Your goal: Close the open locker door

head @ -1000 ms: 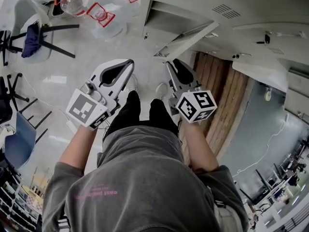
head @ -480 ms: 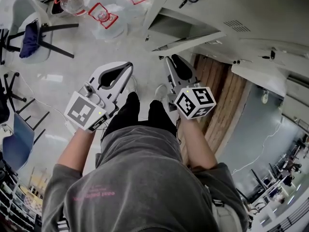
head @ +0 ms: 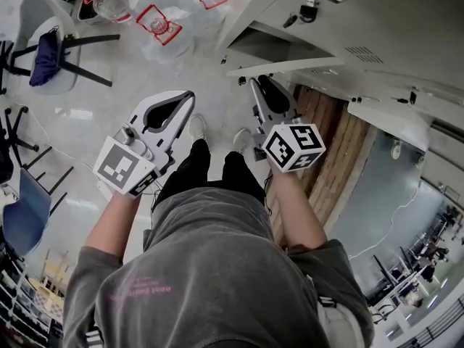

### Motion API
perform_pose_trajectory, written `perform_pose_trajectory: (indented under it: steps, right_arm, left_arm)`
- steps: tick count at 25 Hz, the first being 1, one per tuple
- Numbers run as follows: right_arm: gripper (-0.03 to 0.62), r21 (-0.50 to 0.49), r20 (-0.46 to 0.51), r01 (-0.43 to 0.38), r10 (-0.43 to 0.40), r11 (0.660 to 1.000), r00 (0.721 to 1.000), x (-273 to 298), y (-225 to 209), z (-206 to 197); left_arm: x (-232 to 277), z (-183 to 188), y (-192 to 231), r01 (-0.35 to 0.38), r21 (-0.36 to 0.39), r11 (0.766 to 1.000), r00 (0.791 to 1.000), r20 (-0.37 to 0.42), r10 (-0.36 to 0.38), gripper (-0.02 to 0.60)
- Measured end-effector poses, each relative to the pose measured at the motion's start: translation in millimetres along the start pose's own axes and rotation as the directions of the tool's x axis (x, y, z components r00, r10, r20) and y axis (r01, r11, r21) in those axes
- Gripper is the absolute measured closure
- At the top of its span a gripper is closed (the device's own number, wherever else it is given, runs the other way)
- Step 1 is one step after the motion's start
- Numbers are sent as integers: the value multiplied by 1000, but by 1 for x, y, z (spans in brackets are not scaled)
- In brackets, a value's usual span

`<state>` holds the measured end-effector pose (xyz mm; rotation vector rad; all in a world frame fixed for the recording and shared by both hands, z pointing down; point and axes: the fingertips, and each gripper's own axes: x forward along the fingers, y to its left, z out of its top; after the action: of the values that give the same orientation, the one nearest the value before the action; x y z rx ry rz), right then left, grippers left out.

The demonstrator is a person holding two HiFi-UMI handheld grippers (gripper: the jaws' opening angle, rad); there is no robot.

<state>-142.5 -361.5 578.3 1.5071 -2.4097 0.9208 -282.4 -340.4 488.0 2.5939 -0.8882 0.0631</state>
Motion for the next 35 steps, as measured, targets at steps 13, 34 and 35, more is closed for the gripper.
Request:
perform_pose_trajectory:
  steps: [13, 34, 35]
  right_arm:
    - [510, -34, -10, -2, 2, 999, 1000, 33, -6, 17]
    - [520, -68, 1, 5, -5, 998, 1000, 75, -25, 47]
    - [520, -69, 2, 6, -6, 998, 1000, 76, -26, 48]
  left_arm:
    - [3, 6, 26, -27, -9, 1000, 1000, 9, 27, 566]
    - [-2, 10, 51, -104, -29, 994, 994, 37, 105, 566]
    - [-2, 11, 52, -106, -29, 994, 994, 37, 107, 566]
